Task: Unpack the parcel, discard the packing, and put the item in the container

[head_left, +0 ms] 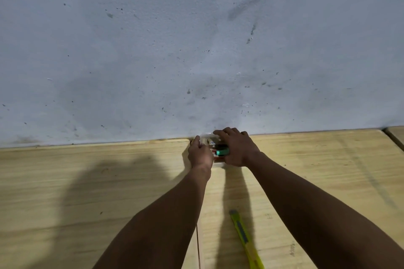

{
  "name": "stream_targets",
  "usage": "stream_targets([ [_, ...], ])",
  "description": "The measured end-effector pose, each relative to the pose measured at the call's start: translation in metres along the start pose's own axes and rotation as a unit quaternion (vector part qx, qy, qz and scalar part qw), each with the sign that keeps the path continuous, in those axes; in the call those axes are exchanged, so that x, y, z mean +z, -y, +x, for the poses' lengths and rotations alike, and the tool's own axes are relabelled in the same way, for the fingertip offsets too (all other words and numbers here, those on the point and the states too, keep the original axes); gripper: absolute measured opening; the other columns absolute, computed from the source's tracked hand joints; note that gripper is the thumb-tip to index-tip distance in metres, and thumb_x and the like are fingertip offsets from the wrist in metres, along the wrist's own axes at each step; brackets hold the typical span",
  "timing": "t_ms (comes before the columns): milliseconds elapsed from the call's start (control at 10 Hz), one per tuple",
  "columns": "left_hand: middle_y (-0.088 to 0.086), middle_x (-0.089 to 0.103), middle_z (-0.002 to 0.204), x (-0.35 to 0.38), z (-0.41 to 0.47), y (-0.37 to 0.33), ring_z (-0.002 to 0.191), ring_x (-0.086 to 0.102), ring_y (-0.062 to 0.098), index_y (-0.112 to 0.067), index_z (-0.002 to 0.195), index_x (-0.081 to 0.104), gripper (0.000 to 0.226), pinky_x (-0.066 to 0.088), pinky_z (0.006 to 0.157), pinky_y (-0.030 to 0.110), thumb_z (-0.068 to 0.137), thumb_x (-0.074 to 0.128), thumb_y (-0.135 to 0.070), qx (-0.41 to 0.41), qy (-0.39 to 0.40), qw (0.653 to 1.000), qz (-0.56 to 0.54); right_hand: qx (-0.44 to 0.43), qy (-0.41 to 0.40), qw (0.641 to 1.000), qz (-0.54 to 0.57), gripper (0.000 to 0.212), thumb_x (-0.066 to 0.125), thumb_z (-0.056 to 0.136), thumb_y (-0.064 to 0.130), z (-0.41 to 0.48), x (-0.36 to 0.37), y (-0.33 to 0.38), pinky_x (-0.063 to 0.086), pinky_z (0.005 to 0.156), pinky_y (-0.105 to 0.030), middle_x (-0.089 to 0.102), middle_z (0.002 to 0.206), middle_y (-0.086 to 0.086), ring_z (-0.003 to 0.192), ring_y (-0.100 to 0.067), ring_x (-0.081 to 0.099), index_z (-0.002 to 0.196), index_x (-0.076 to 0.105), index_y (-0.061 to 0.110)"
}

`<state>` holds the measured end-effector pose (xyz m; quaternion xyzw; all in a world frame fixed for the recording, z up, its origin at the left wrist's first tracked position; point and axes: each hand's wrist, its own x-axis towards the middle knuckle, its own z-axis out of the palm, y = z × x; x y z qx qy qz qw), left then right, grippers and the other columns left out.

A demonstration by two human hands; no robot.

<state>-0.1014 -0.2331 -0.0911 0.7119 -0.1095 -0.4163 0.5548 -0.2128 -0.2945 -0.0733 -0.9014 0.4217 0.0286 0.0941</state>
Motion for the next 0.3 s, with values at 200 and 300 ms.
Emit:
stream_targets([
  [200, 0.001, 0.060, 0.124, -0.032, -0.009, -0.006, 0.105, 0.062, 0.026, -0.021, 0.135, 0.054, 0.045, 0.046, 0.081, 0.029, 0.093, 0.052, -0.008, 0.027, 0.068, 0.997, 0.026, 0.027, -0.003, 0.999, 0.043, 0.072, 0.067, 0.077, 0.028, -0.013, -0.011, 0.016, 0.035, 0.105, -0.043, 0.048, 0.142, 0.000, 0.131, -0.023, 0.044, 0.144, 0.040, 0.027],
  [300, 0.010, 0.064, 0.122, -0.081, -0.042, 0.002, 0.102, 0.064, 0.028, -0.015, 0.121, 0.062, 0.028, 0.051, 0.079, 0.030, 0.094, 0.058, -0.011, 0.005, 0.153, 0.988, 0.018, 0.069, -0.072, 0.985, 0.140, 0.049, 0.067, 0.082, 0.023, -0.047, -0.020, 0.031, 0.043, 0.099, -0.036, 0.060, 0.131, 0.001, 0.120, -0.022, 0.055, 0.130, 0.059, 0.024],
])
